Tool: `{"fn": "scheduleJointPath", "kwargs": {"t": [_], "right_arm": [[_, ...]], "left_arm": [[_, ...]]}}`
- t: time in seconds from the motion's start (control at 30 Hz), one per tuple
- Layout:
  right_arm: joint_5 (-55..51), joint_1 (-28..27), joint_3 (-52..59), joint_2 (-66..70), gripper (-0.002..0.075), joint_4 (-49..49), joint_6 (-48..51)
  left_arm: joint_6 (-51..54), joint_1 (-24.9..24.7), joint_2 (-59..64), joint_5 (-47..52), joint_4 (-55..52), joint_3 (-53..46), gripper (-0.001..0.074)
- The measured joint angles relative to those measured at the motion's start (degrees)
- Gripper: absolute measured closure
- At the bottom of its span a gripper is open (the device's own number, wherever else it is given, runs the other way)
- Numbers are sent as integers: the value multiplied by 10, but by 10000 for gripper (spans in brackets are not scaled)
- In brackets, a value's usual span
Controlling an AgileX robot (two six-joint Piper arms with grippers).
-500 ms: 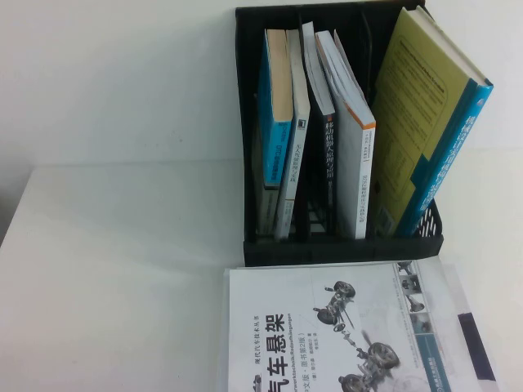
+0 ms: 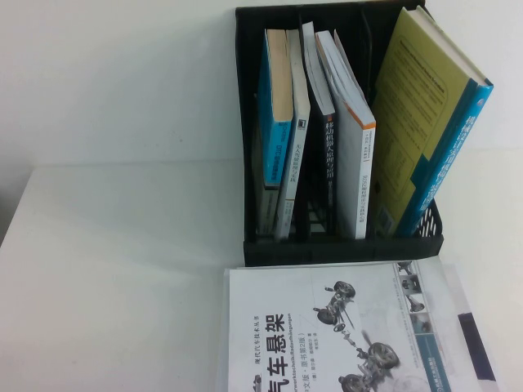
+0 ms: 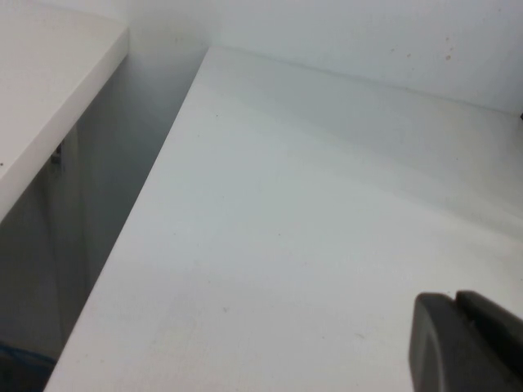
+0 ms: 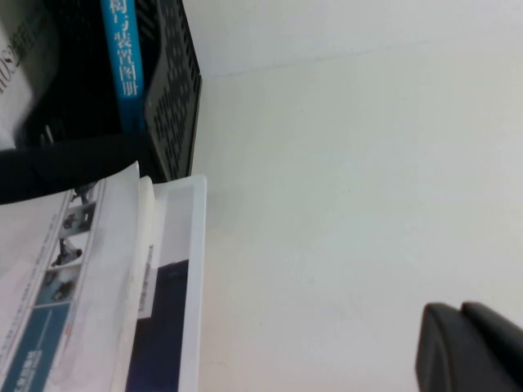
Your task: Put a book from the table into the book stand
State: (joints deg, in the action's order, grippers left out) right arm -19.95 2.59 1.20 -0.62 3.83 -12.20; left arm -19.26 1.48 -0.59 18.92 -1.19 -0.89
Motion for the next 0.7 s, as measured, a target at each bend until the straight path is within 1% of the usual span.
{"fn": "scheduleJointPath", "kwargs": {"t": [0.7], "right_arm": [[0, 0, 0, 0, 731, 0, 0]], "left_arm": [[4, 0, 0, 0, 5, 0, 738]]}}
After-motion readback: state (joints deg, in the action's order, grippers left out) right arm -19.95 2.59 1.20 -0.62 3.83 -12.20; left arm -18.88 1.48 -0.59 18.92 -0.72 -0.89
